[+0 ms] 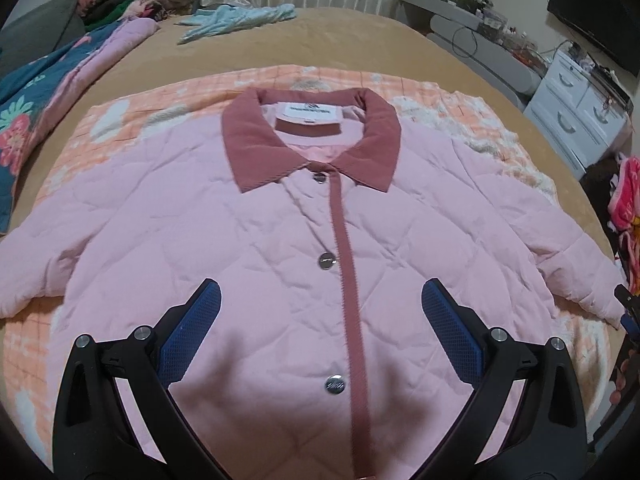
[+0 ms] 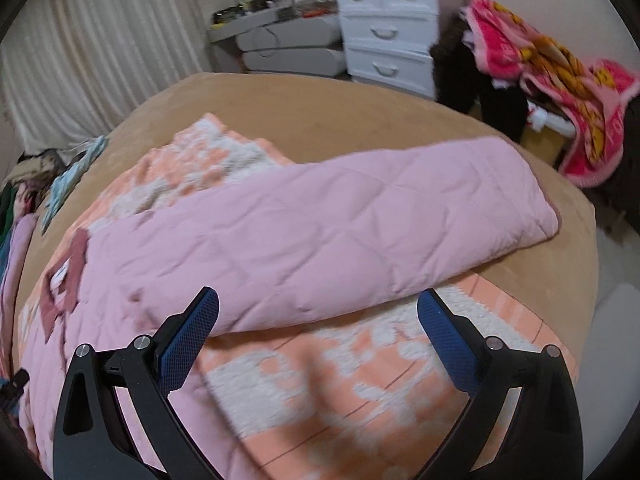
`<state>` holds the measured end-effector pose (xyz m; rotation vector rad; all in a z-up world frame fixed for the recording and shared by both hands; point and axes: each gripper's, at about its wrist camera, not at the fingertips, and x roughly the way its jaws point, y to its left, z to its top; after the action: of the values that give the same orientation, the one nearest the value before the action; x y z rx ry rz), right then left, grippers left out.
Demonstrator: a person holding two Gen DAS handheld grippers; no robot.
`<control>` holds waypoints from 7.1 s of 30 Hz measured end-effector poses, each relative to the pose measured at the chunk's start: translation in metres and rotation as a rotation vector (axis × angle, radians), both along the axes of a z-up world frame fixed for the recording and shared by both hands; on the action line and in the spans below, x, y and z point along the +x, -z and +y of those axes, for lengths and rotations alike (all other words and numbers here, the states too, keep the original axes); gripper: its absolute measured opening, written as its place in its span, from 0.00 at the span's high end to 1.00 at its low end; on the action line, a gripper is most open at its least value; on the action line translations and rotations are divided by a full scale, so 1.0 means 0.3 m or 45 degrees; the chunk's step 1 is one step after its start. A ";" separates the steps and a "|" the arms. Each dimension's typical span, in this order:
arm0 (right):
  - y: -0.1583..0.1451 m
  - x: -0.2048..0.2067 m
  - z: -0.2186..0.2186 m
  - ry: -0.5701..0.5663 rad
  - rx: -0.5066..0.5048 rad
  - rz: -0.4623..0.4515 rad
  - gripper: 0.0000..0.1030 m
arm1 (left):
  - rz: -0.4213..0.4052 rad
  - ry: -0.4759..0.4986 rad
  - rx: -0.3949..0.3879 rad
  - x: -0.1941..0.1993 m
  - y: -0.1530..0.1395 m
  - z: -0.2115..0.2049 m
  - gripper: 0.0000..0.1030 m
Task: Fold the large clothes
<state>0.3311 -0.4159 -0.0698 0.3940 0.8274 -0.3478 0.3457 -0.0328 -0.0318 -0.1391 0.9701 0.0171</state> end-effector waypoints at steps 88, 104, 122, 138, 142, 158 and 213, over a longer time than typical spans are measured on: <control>-0.679 0.086 0.716 -0.677 -0.338 -0.709 0.85 | -0.215 -0.119 -0.238 -0.039 -0.382 0.482 0.09; -0.580 0.102 0.949 -0.873 -0.388 -0.669 0.85 | -0.158 -0.253 -0.269 -0.065 -0.254 0.659 0.09; -0.294 0.124 1.197 -1.112 -0.429 -0.519 0.84 | -0.055 -0.327 -0.292 -0.099 -0.090 0.732 0.09; 0.019 0.098 1.411 -1.359 -0.306 -0.193 0.71 | -0.099 -0.189 -0.581 -0.090 -0.072 0.675 0.09; 0.037 0.067 1.431 -1.436 -0.293 -0.163 0.48 | -0.053 -0.173 -0.706 -0.084 -0.022 0.652 0.09; -0.073 -0.035 1.043 -1.200 -0.039 -0.116 0.20 | 0.186 -0.265 -0.867 -0.085 0.228 0.547 0.21; 0.112 0.288 0.689 -0.750 -0.040 0.138 0.21 | 0.109 -0.114 -0.135 0.015 0.159 0.524 0.64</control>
<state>0.4176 -0.2092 -0.1034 0.0895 1.0010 0.1670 0.3502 0.1244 -0.0795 -0.2815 1.0501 0.0543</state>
